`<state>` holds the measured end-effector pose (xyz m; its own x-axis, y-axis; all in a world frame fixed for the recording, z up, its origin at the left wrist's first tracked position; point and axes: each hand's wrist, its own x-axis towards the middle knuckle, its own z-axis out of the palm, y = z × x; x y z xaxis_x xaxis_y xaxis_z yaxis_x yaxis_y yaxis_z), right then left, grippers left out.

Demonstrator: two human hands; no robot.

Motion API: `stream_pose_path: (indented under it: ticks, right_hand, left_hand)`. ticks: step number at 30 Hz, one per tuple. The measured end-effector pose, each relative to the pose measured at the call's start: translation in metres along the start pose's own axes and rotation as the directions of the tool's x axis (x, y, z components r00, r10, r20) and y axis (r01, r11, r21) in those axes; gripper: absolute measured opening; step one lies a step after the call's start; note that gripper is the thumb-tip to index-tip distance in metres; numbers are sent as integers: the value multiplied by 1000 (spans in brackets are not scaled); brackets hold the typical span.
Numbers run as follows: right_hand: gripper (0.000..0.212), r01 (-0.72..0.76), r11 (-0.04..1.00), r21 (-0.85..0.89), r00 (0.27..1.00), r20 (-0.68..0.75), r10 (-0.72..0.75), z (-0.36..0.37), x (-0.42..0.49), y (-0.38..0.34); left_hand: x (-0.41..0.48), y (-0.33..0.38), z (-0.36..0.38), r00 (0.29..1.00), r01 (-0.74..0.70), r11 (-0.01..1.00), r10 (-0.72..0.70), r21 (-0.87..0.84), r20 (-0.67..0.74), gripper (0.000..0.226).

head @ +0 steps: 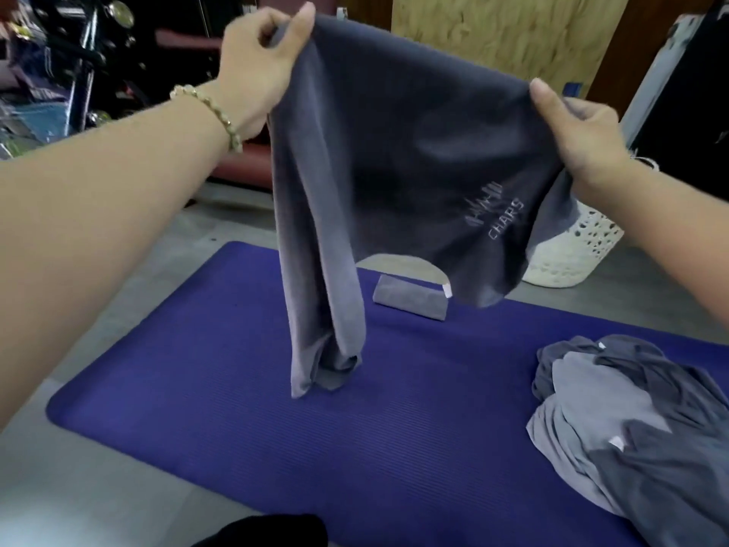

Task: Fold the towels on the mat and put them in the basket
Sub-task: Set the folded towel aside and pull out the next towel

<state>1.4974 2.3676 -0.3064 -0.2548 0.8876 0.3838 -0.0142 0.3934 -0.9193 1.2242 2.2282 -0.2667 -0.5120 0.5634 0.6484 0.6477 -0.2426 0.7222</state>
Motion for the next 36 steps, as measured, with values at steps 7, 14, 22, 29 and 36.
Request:
stream_pose_path:
  ticks: [7, 14, 22, 29, 36]
  right_hand:
    - [44, -165, 977, -134, 981, 77, 177, 4, -44, 90]
    - [54, -309, 783, -540, 753, 364, 548, 16, -107, 236]
    - [63, -521, 443, -729, 271, 351, 896, 3, -135, 365]
    - [43, -537, 287, -793, 446, 22, 895, -32, -140, 458]
    - [52, -755, 91, -649, 340, -270, 901, -55, -173, 502]
  left_hand:
    - [-82, -68, 27, 895, 345, 932, -363, 113, 258, 28]
    - [-201, -203, 60, 454, 523, 718, -691, 460, 563, 32]
    - [-256, -300, 120, 53, 456, 517, -828, 724, 558, 40]
    - [-290, -336, 228, 137, 295, 691, -714, 660, 687, 29]
    - [-347, -344, 313, 101, 287, 762, -627, 581, 772, 53]
